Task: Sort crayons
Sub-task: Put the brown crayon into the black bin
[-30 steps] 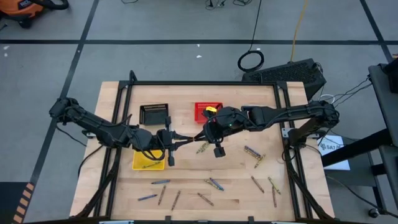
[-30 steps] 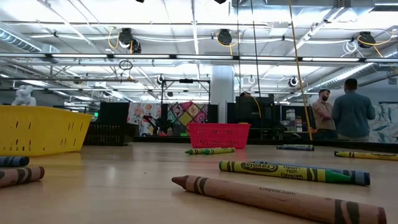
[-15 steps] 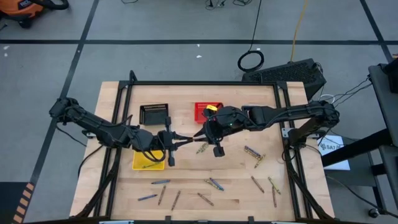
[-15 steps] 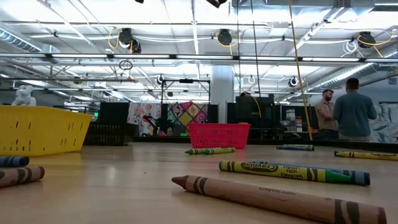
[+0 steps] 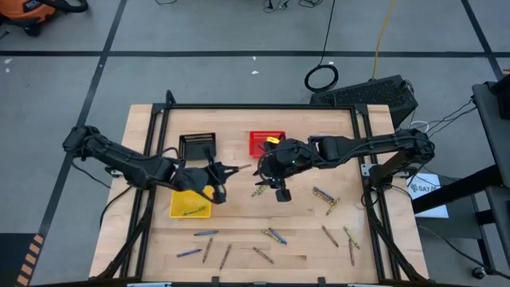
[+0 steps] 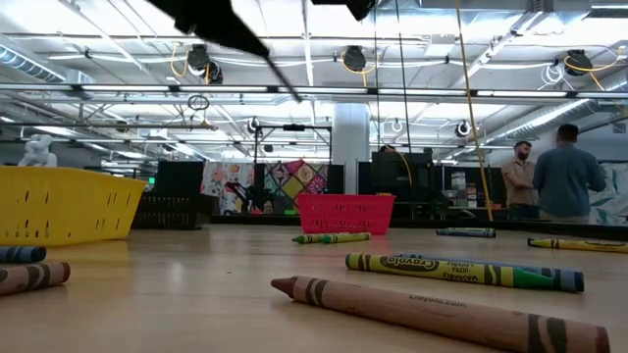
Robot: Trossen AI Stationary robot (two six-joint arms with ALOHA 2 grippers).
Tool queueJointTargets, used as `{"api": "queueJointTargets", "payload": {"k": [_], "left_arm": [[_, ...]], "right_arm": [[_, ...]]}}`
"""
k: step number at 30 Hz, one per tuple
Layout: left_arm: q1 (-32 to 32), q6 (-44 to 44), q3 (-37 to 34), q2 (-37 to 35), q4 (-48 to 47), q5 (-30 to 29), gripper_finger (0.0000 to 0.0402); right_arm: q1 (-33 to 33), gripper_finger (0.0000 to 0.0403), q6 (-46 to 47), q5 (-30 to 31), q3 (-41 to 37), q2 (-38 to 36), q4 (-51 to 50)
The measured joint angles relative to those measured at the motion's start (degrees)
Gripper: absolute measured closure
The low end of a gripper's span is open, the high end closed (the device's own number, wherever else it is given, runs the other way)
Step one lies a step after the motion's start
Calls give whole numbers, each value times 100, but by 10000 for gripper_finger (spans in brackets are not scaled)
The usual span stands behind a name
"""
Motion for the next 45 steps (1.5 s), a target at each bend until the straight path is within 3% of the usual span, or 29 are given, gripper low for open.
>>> {"api": "queueJointTargets", "payload": {"k": [7,18,25,32,45], "left_arm": [[465,-347,0,-2,-1210,-7,397],[1222,-600,0,-4,-2784,53,396],[1545,-1019,0,-7,-3905,186,396],[1817,-1044,0,-7,-4495,771,396],[2621,-923,0,-7,-4966,964,395]], "right_arm": [[-4,277,51,803,0,0,-554],[-49,277,337,856,2,0,-991],[-161,277,555,1728,2,0,-1654],[-318,277,722,1715,2,0,-1896],[-367,277,753,1708,2,0,-2005]]}}
